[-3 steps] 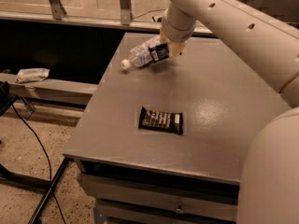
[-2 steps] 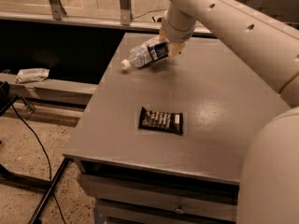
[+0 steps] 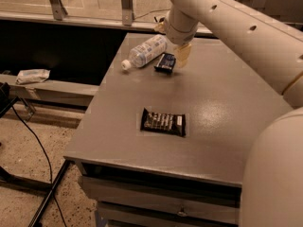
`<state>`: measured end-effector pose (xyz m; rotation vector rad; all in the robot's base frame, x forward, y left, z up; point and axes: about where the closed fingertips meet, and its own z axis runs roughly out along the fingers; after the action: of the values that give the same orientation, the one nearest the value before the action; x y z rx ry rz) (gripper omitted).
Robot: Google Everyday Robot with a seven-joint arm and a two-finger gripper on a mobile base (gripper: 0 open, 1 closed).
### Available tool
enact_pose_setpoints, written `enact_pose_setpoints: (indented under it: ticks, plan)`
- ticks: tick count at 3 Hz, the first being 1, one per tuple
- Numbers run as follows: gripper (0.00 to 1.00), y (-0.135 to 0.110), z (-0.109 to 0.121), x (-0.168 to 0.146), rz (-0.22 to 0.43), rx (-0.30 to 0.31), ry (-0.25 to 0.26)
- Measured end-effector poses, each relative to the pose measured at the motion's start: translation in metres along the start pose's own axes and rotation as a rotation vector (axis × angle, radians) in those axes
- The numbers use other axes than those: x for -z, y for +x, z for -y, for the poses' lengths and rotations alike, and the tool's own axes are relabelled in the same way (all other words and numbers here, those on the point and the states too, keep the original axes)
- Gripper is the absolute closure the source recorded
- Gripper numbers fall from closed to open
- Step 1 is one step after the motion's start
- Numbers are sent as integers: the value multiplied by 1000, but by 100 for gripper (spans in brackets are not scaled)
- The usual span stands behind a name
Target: Move rxbar blueberry near blue plastic bottle
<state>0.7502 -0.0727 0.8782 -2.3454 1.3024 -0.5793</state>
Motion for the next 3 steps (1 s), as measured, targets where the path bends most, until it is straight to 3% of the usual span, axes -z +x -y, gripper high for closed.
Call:
enact_pose_setpoints:
  ticks: [1, 2, 3]
  plan:
    - [0, 2, 0, 4, 30, -17, 12]
    - [0, 28, 1, 21, 91, -93, 65]
    - [0, 66, -2, 57, 111, -196, 166]
